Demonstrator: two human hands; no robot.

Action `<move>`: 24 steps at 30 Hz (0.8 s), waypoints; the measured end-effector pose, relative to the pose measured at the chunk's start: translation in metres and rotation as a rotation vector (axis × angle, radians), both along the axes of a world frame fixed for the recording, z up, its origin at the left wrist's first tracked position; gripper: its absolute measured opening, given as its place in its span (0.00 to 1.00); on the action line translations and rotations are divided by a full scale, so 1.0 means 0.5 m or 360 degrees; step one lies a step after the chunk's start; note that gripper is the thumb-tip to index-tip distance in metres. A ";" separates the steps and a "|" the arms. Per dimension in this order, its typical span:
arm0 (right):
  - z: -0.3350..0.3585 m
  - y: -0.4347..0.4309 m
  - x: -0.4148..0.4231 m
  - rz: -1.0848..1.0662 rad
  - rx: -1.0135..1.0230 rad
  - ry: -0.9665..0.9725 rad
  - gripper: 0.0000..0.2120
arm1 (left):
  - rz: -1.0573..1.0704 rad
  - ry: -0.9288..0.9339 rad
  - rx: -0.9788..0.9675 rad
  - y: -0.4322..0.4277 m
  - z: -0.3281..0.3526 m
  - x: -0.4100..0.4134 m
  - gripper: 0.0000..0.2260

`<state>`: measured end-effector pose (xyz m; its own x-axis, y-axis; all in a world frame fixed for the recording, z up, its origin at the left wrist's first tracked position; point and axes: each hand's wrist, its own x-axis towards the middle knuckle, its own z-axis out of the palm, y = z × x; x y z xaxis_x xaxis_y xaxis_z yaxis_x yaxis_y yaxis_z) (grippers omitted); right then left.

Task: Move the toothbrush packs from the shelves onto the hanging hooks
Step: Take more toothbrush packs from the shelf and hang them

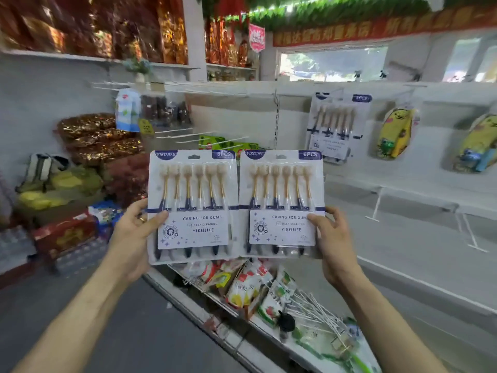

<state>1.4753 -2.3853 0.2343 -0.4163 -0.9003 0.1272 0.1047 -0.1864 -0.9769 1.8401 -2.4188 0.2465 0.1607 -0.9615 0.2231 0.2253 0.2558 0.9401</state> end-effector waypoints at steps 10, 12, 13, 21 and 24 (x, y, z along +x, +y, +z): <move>0.039 -0.139 -0.134 -0.0345 -0.0205 0.0036 0.10 | -0.0383 0.0050 -0.0041 -0.327 0.035 -0.167 0.13; 0.044 -0.163 -0.150 -0.0381 -0.0244 0.0041 0.11 | -0.0431 0.0050 -0.0061 -0.376 0.039 -0.195 0.15; 0.046 -0.174 -0.156 -0.0400 -0.0258 0.0050 0.11 | -0.0456 0.0057 -0.0061 -0.398 0.042 -0.208 0.15; 0.083 -0.223 -0.171 -0.0497 -0.0355 0.0091 0.12 | -0.0654 0.0141 -0.0042 -0.554 0.051 -0.242 0.16; 0.095 -0.232 -0.155 -0.0562 -0.0403 0.0086 0.14 | -0.0713 0.0171 -0.0057 -0.611 0.055 -0.239 0.18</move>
<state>1.3980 -2.5010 0.2818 -0.6797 -0.6416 0.3555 -0.0583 -0.4358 -0.8981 1.7204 -2.7241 0.2742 -0.2446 -0.9335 0.2621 0.4166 0.1429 0.8978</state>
